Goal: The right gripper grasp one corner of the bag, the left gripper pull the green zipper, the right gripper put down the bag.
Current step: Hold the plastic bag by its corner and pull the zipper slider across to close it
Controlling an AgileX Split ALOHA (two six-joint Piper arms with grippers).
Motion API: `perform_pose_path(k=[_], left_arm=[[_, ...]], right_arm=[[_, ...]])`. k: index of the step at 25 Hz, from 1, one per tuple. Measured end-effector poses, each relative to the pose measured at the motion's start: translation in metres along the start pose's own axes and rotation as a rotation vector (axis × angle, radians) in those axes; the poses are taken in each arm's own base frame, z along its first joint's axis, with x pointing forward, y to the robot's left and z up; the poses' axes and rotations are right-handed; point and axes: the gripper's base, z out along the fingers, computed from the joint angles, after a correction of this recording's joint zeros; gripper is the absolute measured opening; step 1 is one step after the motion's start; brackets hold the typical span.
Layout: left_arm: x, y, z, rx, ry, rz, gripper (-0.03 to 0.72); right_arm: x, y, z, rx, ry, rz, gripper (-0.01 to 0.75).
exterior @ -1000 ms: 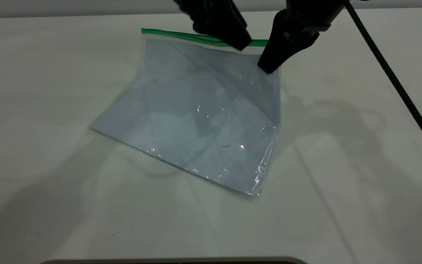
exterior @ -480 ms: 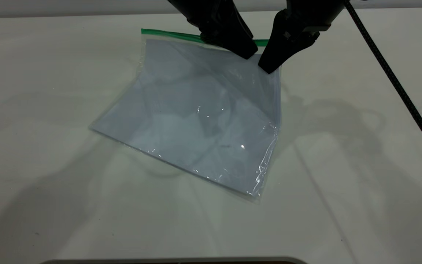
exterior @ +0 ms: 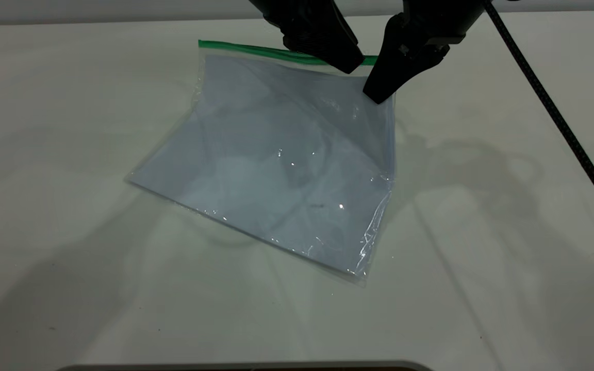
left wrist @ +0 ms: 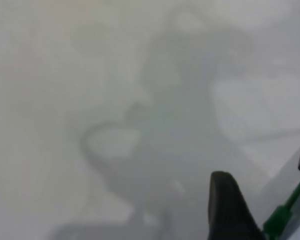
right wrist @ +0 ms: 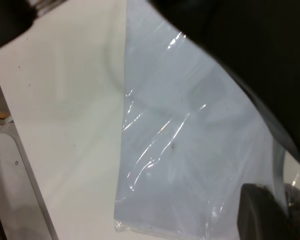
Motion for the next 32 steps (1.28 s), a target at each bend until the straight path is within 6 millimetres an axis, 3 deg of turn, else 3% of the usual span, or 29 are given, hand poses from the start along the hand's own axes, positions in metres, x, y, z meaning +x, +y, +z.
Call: perform_pose_path(k=[20,32], left_arm=[[0.001,0.001,0.0,-0.012,0.01,0.003,0.115],[0.0,0.006,0.002,-0.083,0.022,0.023,0.089]], right_arm=[[0.0,-0.001,0.0,0.003,-0.001,0.003,0.034],[0.002,-0.011,-0.016,0.025,-0.048,0.049,0.034]])
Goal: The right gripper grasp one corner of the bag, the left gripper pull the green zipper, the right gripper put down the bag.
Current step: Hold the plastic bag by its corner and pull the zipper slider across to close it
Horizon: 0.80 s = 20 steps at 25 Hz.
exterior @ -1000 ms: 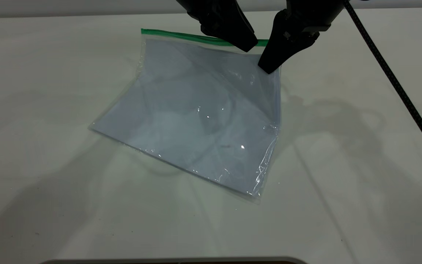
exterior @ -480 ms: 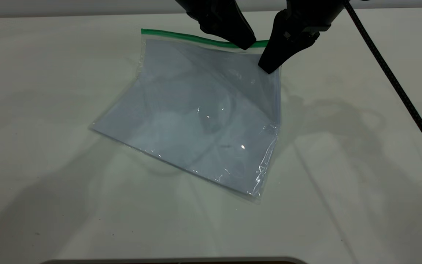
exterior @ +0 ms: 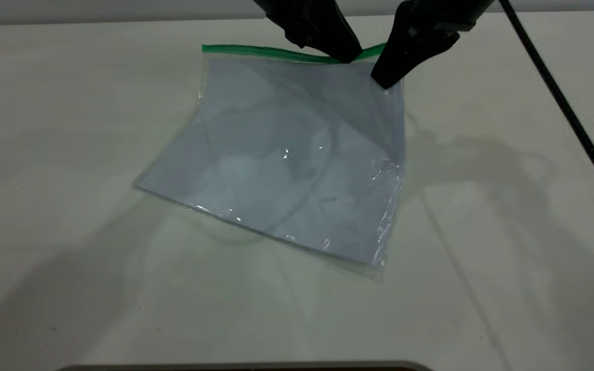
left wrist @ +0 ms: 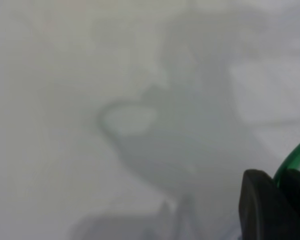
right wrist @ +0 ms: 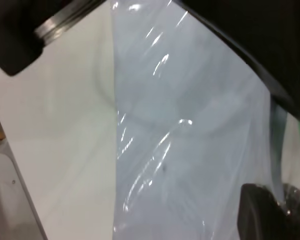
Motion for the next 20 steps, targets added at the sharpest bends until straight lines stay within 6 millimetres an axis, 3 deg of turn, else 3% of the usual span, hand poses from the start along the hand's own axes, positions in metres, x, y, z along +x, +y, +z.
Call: perform_pose_path(k=[20], left_arm=[[0.037,0.034,-0.032,-0.107,0.046,-0.039,0.11]], right_arm=[[-0.005,-0.003,-0.017,0.004,-0.071,0.019,0.034]])
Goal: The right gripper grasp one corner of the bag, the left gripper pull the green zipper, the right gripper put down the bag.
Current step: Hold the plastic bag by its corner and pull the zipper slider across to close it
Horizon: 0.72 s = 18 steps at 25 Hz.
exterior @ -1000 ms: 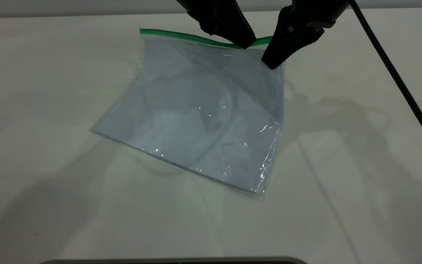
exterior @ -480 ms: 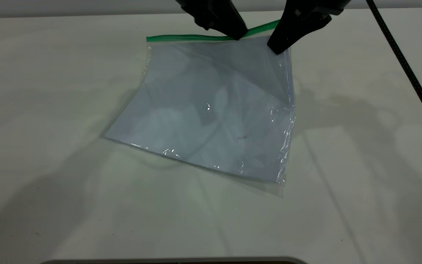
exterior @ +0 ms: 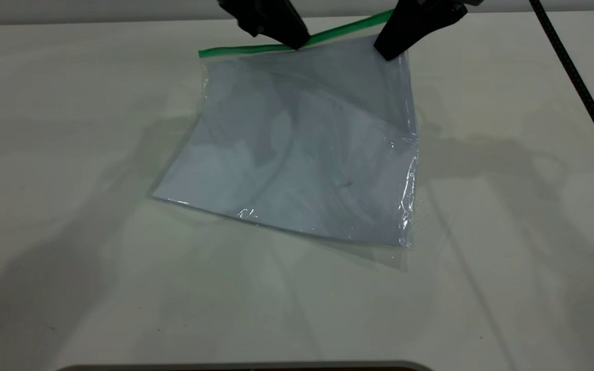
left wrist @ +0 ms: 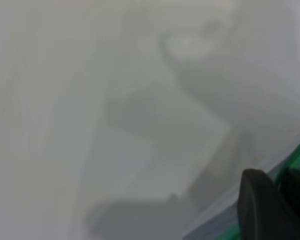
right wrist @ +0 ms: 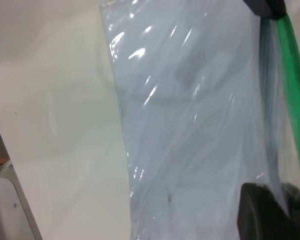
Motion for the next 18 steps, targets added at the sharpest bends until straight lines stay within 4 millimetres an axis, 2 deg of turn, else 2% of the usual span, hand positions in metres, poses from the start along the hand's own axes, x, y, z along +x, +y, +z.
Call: perform_pose_path(k=[4,7,10,15,18], left_arm=[[0.016,0.013,-0.007,-0.045,0.021,-0.017,0.113],[0.034,0.023,-0.007,-0.078,0.056,-0.03,0.113],[0.043,0.027,-0.006,-0.084,0.066,-0.045,0.113],[0.045,0.028,-0.009,-0.074,0.054,-0.067,0.118],[0.035,0.024,-0.017,-0.029,0.01,-0.091,0.124]], right_arm=[[0.0,0.001,0.0,-0.014,0.001,-0.003,0.034],[0.001,0.002,-0.001,-0.026,0.007,-0.003,0.034],[0.001,0.002,-0.001,-0.028,0.008,-0.004,0.034],[0.001,0.002,-0.001,-0.028,0.008,-0.012,0.034],[0.001,0.002,-0.001,-0.028,0.008,-0.014,0.034]])
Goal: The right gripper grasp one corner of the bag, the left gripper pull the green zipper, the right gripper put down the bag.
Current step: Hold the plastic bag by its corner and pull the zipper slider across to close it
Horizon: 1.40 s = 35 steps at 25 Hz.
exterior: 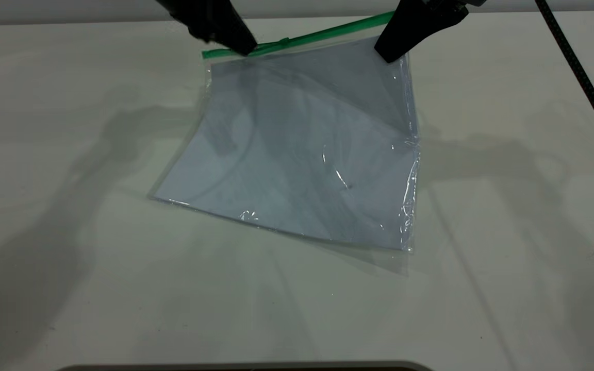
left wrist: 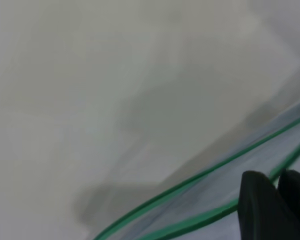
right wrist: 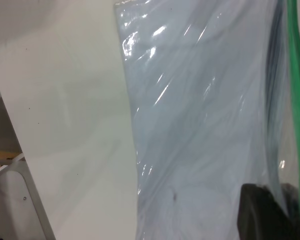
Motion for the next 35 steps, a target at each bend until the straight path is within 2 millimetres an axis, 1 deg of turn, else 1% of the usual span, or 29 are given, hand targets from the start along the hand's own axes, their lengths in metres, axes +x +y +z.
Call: perform_pose_path(k=[2,4,6,8,10,11,14,18,22,26,29,35], left_arm=[[-0.01,-0.004,-0.011,0.035,-0.022,0.011,0.135],[-0.02,-0.008,-0.02,0.068,-0.04,0.032,0.169],[-0.026,-0.01,-0.022,0.08,-0.048,0.045,0.24],[-0.029,-0.013,-0.019,0.084,-0.047,0.055,0.327],[-0.032,-0.017,-0.011,0.08,-0.042,0.07,0.414],[-0.034,-0.019,-0.006,0.074,-0.039,0.083,0.443],[-0.037,-0.023,0.008,0.055,-0.03,0.12,0.472],[-0.035,-0.024,0.025,0.028,-0.011,0.148,0.462],[-0.031,-0.021,0.031,-0.002,-0.006,0.145,0.434],[-0.025,-0.021,0.038,0.004,0.004,0.137,0.395],[-0.021,-0.021,0.043,0.013,0.011,0.131,0.342],[-0.021,-0.021,0.043,0.015,0.005,0.127,0.188]], right_arm=[[0.0,0.0,0.0,0.0,0.0,-0.001,0.034],[0.0,0.0,0.0,-0.001,-0.004,-0.001,0.034],[-0.001,0.0,0.0,-0.002,-0.007,-0.002,0.034],[-0.001,0.0,0.0,-0.002,-0.008,-0.001,0.034],[-0.001,0.0,0.0,-0.002,-0.008,-0.001,0.034],[-0.001,0.0,0.0,-0.003,-0.009,-0.001,0.034],[-0.001,0.0,0.0,-0.005,-0.008,-0.001,0.034],[-0.001,0.0,0.0,-0.005,-0.008,-0.001,0.034],[-0.001,0.0,0.0,-0.005,-0.008,-0.001,0.034],[0.0,0.0,0.0,-0.003,-0.008,0.0,0.034],[0.0,-0.001,-0.001,-0.002,-0.008,0.001,0.034],[0.0,-0.001,-0.001,-0.004,-0.008,0.002,0.034]])
